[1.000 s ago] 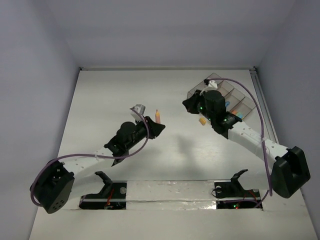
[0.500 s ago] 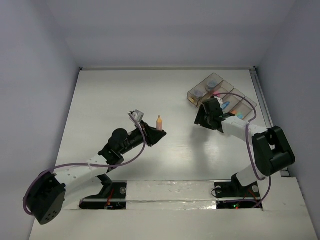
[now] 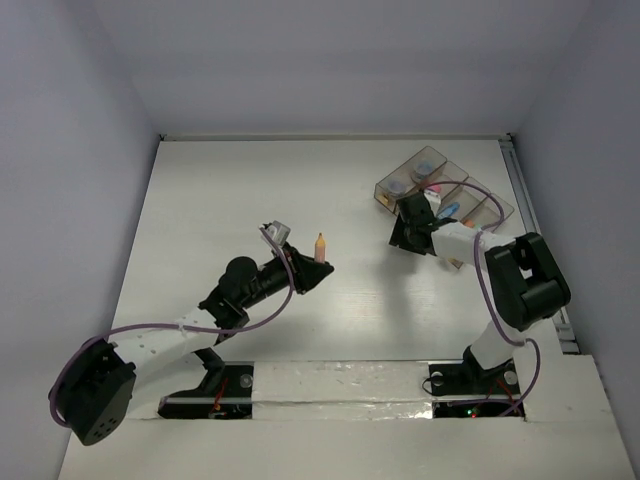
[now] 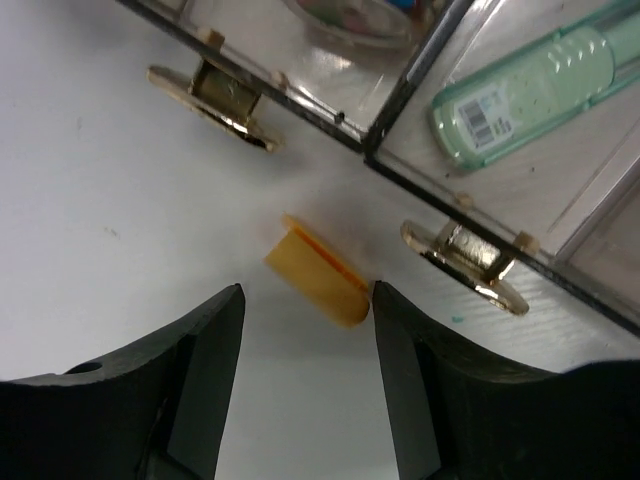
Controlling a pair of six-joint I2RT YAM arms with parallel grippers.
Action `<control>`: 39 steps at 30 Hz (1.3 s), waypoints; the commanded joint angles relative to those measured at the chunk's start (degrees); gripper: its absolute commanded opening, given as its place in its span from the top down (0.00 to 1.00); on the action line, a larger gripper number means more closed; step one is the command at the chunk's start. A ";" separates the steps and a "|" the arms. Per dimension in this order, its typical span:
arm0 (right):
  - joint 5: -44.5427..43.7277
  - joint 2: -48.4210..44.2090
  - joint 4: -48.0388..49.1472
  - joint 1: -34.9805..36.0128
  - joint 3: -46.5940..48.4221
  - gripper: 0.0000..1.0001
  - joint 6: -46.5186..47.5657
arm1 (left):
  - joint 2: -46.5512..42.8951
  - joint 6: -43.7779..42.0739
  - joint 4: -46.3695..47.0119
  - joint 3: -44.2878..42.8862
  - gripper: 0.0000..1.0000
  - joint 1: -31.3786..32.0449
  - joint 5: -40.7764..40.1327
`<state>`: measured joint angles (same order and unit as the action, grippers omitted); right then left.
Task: Sort the stationery into containers
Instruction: Close the pen cap on the pen.
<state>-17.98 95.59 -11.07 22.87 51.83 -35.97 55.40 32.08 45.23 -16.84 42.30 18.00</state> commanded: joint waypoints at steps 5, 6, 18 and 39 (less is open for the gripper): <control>-1.71 4.60 2.28 -0.20 2.92 0.46 2.83 | 1.47 -0.70 4.95 -0.65 1.00 -0.56 1.16; -0.75 5.65 2.37 -0.20 3.36 0.48 3.18 | 1.64 -0.61 5.13 -0.65 1.00 -0.56 1.16; 20.93 7.94 4.22 8.76 10.38 0.76 23.91 | 2.08 0.36 5.31 -1.00 1.00 -0.56 0.72; 22.02 2.15 -9.58 15.27 12.33 0.11 32.90 | -12.42 0.80 -9.11 -0.56 1.00 -0.56 -18.26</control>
<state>6.37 102.19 -19.62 38.28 63.22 -1.15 43.07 33.32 34.63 -16.82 41.91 0.23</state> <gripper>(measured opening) 0.866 0.152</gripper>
